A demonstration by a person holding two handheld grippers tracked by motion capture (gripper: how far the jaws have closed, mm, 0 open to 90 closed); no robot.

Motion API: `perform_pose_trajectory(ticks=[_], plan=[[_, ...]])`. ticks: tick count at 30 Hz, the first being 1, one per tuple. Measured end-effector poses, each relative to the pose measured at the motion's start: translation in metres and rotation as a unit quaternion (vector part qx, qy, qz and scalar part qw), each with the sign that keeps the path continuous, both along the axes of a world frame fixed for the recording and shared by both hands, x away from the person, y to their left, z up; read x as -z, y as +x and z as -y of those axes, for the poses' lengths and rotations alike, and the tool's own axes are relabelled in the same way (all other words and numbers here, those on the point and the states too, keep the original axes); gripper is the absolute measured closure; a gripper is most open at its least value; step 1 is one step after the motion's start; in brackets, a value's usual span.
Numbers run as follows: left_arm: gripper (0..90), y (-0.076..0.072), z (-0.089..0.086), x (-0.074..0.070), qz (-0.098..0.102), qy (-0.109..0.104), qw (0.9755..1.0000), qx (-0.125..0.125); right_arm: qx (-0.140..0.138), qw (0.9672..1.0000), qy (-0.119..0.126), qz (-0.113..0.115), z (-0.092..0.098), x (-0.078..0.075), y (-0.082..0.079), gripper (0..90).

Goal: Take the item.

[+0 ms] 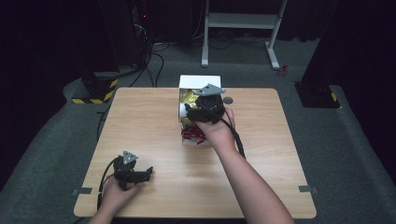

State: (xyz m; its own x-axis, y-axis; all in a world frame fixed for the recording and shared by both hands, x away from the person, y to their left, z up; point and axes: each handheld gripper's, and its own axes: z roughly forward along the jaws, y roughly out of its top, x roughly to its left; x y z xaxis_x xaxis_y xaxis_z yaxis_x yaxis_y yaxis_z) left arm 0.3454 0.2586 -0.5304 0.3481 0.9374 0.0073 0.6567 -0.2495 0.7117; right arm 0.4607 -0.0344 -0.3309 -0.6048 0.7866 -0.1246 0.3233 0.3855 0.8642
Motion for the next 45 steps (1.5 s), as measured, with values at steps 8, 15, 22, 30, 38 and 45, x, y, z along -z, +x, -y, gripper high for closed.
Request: perform_pose_trajectory(ticks=[8,15,22,30,38,45], plan=[[2.9,0.0,0.0,0.0,0.0,0.0,1.0,0.0,-0.009,0.9999,0.001,0.006,0.002,0.0,-0.003,37.9],[2.9,0.0,0.0,0.0,0.0,0.0,1.0,0.0,-0.009,0.9998,0.01,0.013,0.003,-0.001,-0.007,38.4],[2.9,0.0,0.0,0.0,0.001,0.002,1.0,0.001,-0.017,0.9994,0.017,0.024,0.005,-0.009,-0.013,38.5],[3.1,0.0,0.0,0.0,0.003,-0.001,1.0,-0.002,-0.028,0.9985,0.036,0.029,0.008,-0.01,-0.013,38.6],[3.1,0.0,0.0,0.0,0.003,-0.001,1.0,-0.002,-0.037,0.9982,0.037,0.028,0.006,-0.009,-0.012,38.6],[3.2,0.0,0.001,0.0,0.003,-0.001,1.0,-0.003,-0.034,0.9978,0.047,0.032,0.009,-0.011,-0.014,38.7]])
